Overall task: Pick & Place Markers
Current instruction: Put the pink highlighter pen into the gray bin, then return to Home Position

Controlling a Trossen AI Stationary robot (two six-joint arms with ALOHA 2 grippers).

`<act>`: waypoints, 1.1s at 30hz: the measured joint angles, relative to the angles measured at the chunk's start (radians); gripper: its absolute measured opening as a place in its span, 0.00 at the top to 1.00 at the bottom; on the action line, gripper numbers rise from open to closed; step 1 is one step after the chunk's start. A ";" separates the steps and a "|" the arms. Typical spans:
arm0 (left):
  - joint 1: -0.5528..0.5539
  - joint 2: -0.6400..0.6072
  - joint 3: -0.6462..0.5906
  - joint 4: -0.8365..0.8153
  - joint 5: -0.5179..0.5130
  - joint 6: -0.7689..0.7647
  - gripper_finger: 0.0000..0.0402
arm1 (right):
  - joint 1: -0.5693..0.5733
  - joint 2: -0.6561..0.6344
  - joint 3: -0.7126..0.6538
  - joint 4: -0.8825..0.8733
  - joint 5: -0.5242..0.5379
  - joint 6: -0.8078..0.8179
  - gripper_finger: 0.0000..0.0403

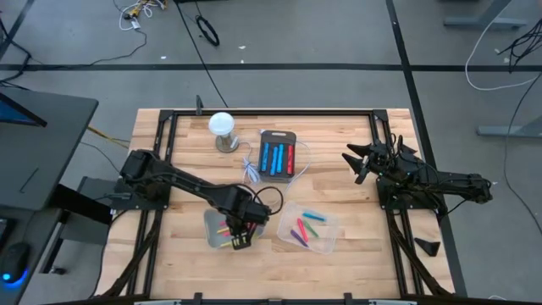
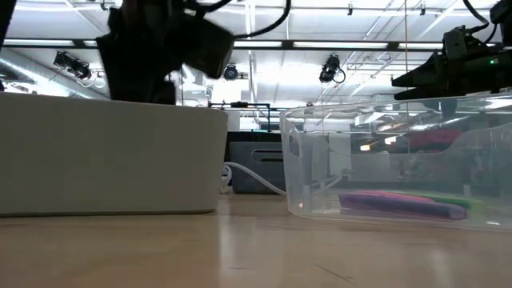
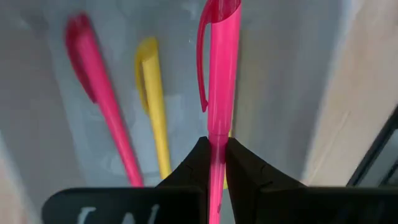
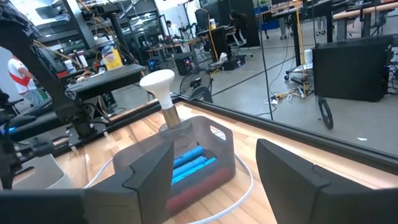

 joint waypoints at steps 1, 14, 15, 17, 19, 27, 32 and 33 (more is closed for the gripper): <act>-0.003 0.000 -0.019 0.018 0.006 -0.017 0.92 | 0.000 0.000 0.000 0.000 0.000 0.000 0.43; -0.019 0.000 -0.149 0.119 -0.012 -0.048 0.92 | 0.000 0.000 0.000 0.000 0.000 0.000 0.43; -0.019 0.000 -0.149 0.122 -0.014 -0.048 0.91 | 0.000 0.000 0.000 0.000 0.000 0.000 0.43; -0.019 0.000 -0.149 0.122 -0.015 -0.047 0.89 | 0.000 0.000 0.000 0.000 0.000 0.000 0.43; -0.020 -0.001 -0.149 0.121 -0.015 -0.048 0.85 | 0.000 0.000 0.000 0.000 0.000 0.000 0.43; -0.025 -0.014 -0.149 0.117 -0.012 -0.014 0.62 | 0.000 0.000 0.000 0.000 0.000 0.000 0.43; -0.022 -0.085 -0.150 0.115 -0.045 0.011 0.50 | 0.000 0.000 0.000 0.000 0.000 0.000 0.43; -0.021 -0.110 -0.149 0.118 -0.066 0.013 0.48 | 0.000 0.000 0.000 0.000 0.000 0.000 0.43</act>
